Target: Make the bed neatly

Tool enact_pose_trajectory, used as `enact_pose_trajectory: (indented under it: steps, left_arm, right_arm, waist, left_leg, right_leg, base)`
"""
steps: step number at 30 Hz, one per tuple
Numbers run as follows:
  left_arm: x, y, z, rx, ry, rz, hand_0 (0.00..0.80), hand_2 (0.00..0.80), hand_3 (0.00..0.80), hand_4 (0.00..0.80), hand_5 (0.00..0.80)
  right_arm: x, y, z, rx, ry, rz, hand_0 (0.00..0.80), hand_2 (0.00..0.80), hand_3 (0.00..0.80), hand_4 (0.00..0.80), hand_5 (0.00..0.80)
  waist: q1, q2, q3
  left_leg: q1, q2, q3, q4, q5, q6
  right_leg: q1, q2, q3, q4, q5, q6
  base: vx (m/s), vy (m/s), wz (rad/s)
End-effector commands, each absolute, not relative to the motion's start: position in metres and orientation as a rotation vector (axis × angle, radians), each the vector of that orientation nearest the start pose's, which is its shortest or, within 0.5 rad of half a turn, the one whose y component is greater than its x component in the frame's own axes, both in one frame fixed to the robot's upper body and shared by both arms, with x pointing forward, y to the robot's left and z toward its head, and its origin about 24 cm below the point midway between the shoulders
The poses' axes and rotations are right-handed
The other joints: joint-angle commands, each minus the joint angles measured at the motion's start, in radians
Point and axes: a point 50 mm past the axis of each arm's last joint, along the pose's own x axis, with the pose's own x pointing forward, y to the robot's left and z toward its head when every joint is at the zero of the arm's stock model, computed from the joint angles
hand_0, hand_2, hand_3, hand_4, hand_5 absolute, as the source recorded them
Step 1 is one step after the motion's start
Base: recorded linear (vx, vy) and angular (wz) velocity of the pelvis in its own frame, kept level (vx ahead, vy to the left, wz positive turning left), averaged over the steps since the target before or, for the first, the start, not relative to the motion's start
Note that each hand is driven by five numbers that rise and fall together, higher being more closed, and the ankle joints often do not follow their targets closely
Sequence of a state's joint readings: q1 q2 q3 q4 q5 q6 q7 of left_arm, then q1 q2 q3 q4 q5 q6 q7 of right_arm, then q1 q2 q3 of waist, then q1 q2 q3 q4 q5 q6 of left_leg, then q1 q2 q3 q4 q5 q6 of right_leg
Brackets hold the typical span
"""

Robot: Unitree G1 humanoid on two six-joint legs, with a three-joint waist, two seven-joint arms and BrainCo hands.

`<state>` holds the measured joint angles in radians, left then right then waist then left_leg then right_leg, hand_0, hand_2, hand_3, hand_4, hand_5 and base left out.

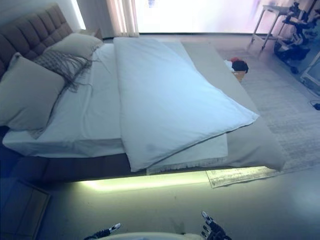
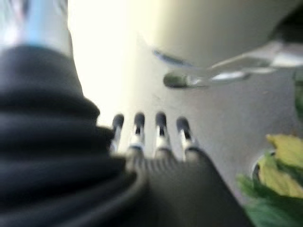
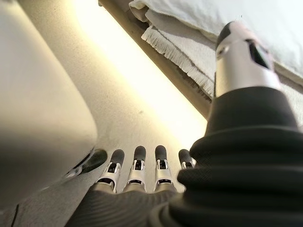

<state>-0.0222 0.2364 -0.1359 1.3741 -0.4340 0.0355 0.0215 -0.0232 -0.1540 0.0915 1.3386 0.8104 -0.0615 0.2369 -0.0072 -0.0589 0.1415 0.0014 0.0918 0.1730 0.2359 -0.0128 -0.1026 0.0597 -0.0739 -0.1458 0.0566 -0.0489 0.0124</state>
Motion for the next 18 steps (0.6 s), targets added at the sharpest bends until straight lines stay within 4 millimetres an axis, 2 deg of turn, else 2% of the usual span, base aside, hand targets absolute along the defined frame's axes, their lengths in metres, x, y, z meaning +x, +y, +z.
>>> enact_pose_trajectory:
  steps: [1, 3, 5, 7, 11, 13, 18]
  left_arm:
    - [0.067, 0.209, -0.173, -0.201, 1.334, 0.372, 0.000, 0.000, 0.000, 0.000, 0.000]
    - [0.059, 0.210, -0.174, -0.218, 1.347, 0.390, 0.000, 0.000, 0.000, 0.000, 0.000]
    - [0.054, 0.213, -0.174, -0.221, 1.358, 0.405, 0.000, 0.000, 0.000, 0.000, 0.000]
    - [0.047, 0.214, -0.175, -0.217, 1.376, 0.412, 0.000, 0.000, 0.000, 0.000, 0.000]
    - [0.043, 0.214, -0.175, -0.209, 1.400, 0.392, 0.000, 0.000, 0.000, 0.000, 0.000]
    - [0.043, 0.213, -0.175, -0.210, 1.399, 0.384, 0.000, 0.000, 0.000, 0.000, 0.000]
    - [0.048, 0.220, -0.174, -0.188, 1.381, 0.396, 0.000, 0.000, 0.000, 0.000, 0.000]
  right_arm:
    - [0.103, -0.219, -0.162, 0.509, 1.077, -0.344, 0.000, 0.000, 0.000, 0.000, 0.000]
    - [0.104, -0.223, -0.161, 0.507, 1.068, -0.337, 0.000, 0.000, 0.000, 0.000, 0.000]
    - [0.106, -0.223, -0.160, 0.517, 1.052, -0.333, 0.000, 0.000, 0.000, 0.000, 0.000]
    - [0.104, -0.225, -0.160, 0.522, 1.049, -0.332, 0.000, 0.000, 0.000, 0.000, 0.000]
    - [0.095, -0.230, -0.161, 0.533, 1.056, -0.357, 0.000, 0.000, 0.000, 0.000, 0.000]
    - [0.092, -0.229, -0.162, 0.541, 1.063, -0.369, 0.000, 0.000, 0.000, 0.000, 0.000]
    - [0.084, -0.220, -0.165, 0.556, 1.085, -0.334, 0.000, 0.000, 0.000, 0.000, 0.000]
  waist:
    - [0.037, 0.038, 0.093]
    - [0.057, 0.059, 0.107]
    - [0.082, 0.072, 0.111]
    - [0.099, 0.069, 0.113]
    - [0.089, 0.083, 0.096]
    - [0.083, 0.087, 0.084]
    - [0.092, 0.077, 0.062]
  left_leg:
    - [-0.190, -0.068, -0.063, 0.114, 0.180, 0.009]
    - [-0.198, -0.037, -0.064, -0.015, 0.246, -0.006]
    - [-0.213, -0.003, -0.091, -0.181, 0.300, -0.017]
    - [-0.220, 0.023, -0.111, -0.299, 0.315, -0.027]
    - [-0.215, 0.069, -0.050, -0.312, 0.301, -0.036]
    - [-0.194, 0.070, -0.019, -0.307, 0.265, -0.026]
    - [-0.185, 0.063, 0.019, -0.237, 0.246, -0.006]
  right_leg:
    - [0.073, 0.048, -0.006, -0.019, 0.046, -0.002]
    - [0.115, 0.065, 0.015, -0.031, 0.025, 0.002]
    - [0.161, 0.076, 0.038, -0.048, 0.007, 0.006]
    - [0.205, 0.069, 0.063, -0.054, -0.020, 0.008]
    - [0.248, 0.047, 0.063, -0.028, -0.077, 0.017]
    - [0.265, 0.018, 0.060, -0.008, -0.094, 0.034]
    - [0.306, -0.021, 0.039, 0.002, -0.118, 0.049]
  base:
    - [0.255, 0.126, -0.45]
    - [0.272, 0.138, -0.59]
    - [0.317, 0.141, -0.53]
    - [0.342, 0.148, -0.42]
    - [0.288, 0.214, -0.27]
    - [0.272, 0.222, -0.27]
    - [0.276, 0.166, -0.02]
